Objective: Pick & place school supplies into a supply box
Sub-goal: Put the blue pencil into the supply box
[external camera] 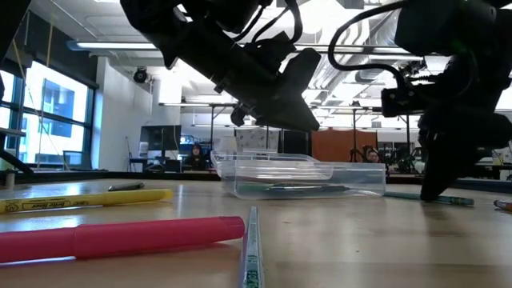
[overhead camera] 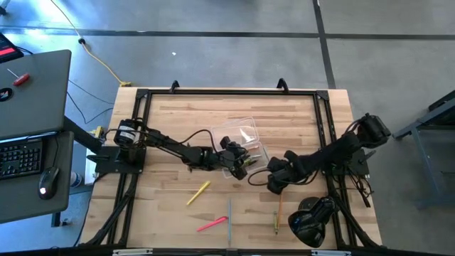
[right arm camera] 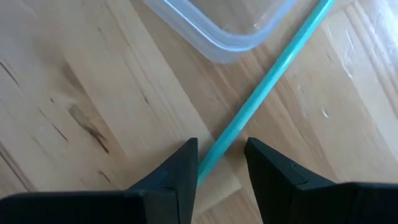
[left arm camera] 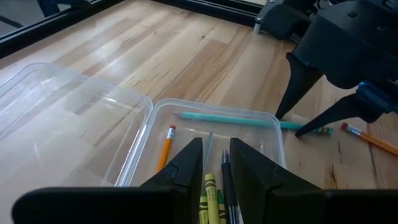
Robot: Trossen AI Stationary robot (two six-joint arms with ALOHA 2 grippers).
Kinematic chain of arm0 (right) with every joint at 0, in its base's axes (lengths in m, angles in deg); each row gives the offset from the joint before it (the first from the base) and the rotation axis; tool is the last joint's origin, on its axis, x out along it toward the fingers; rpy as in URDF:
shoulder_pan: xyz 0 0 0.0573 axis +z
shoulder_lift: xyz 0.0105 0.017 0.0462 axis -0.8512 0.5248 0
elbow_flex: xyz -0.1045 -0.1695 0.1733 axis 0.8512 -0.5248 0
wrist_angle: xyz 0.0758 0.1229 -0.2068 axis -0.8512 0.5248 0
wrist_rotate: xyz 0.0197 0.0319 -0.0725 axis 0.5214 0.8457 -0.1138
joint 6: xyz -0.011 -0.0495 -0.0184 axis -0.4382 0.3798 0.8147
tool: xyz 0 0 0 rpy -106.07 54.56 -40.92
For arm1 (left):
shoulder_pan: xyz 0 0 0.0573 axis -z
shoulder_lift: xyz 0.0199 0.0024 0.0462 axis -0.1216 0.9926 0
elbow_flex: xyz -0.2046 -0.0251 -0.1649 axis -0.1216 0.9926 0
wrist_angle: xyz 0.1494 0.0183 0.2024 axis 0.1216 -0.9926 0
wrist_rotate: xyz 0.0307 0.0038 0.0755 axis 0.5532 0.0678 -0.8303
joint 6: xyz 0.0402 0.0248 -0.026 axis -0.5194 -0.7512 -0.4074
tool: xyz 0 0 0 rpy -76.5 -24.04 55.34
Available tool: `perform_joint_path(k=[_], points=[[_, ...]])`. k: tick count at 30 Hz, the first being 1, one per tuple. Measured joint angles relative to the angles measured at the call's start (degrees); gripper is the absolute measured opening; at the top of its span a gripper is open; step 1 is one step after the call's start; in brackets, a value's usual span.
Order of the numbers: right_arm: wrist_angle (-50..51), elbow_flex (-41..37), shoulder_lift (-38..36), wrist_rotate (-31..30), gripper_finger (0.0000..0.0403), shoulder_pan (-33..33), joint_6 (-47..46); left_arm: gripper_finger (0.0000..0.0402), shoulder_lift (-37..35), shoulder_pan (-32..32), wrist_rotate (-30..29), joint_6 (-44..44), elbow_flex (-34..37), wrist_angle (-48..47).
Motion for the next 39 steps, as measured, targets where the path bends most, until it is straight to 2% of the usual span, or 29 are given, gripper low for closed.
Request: perform_joint_path(k=[5,10,21,25,39], points=[[2.7,-0.6,-4.9,3.2,0.0119,0.0,-0.2,0.0113,0.0,0.0,0.0,0.0,0.0,0.0],[5.8,-0.3,-10.2,6.1,0.0119,0.3,-4.9,0.0113,0.0,0.0,0.1,0.0,0.0,0.0],[15.4,-0.4,-10.3,5.3,0.0119,3.2,-9.4,0.0113,0.0,0.0,1.2,0.0,0.0,0.1],[15.6,-0.4,-10.3,7.3,0.0119,3.3,-9.5,0.0113,0.0,0.0,1.2,0.0,0.0,0.1],[14.7,-0.4,-10.3,8.6,0.0119,4.0,-10.7,0.0113,0.0,0.0,1.2,0.1,0.0,0.1]])
